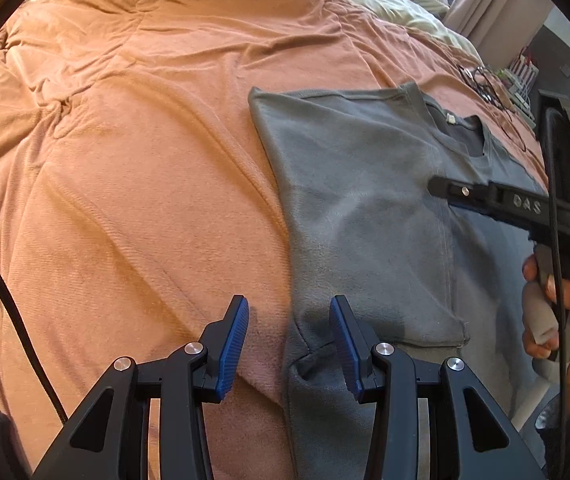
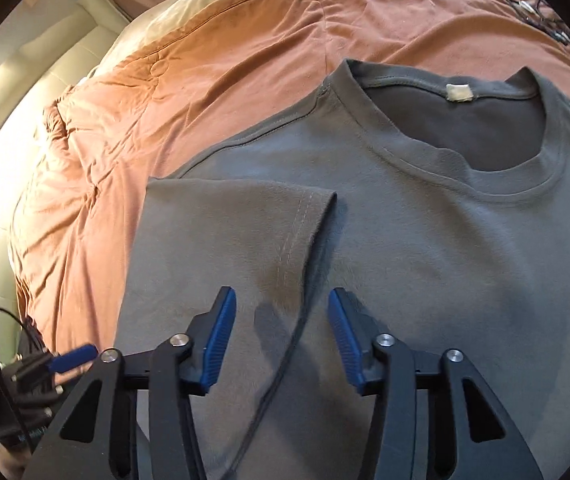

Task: Fold small clothes

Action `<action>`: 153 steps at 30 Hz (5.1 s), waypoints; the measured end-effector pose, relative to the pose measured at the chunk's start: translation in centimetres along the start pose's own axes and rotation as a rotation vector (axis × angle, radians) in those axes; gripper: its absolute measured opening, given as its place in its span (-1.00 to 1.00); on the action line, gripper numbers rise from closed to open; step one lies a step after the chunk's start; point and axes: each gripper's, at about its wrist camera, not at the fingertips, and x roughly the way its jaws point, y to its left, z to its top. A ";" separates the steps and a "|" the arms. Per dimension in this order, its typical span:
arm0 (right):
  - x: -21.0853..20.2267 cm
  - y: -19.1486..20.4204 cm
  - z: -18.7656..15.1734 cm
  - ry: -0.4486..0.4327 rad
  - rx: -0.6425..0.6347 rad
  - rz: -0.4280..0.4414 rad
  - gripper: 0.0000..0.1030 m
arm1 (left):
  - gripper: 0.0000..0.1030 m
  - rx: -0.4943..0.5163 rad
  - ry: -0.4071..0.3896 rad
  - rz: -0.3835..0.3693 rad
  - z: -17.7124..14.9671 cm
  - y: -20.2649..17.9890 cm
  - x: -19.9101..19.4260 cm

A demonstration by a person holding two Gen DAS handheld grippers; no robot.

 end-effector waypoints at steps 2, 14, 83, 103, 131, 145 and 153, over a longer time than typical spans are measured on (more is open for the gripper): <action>0.7 -0.6 0.6 -0.021 0.011 -0.008 -0.42 | -0.13 0.004 0.006 0.012 -0.2 -0.1 0.4; -1.8 -0.5 -1.2 -0.057 0.061 -0.088 -1.00 | -0.13 -0.033 0.001 0.022 -0.7 1.0 0.1; -2.2 -0.2 -0.9 -0.076 0.048 -0.072 -0.02 | -0.01 -0.053 -0.109 0.110 11.2 1.9 6.7; -3.9 5.0 -7.9 0.030 -0.072 -0.125 -0.13 | -0.01 0.094 0.022 0.094 0.8 -1.1 3.0; -17.9 -1.1 -15.2 -0.098 0.186 -0.001 0.25 | 0.13 0.066 0.004 0.153 -3.4 -6.7 -6.3; -29.2 -10.4 -20.2 -0.279 0.374 -0.075 0.27 | 0.58 0.110 -0.050 0.088 -3.5 -17.0 -7.7; -32.6 -15.1 -22.0 -0.343 0.458 -0.128 0.27 | 0.58 0.161 -0.085 0.028 -2.6 -23.7 -6.6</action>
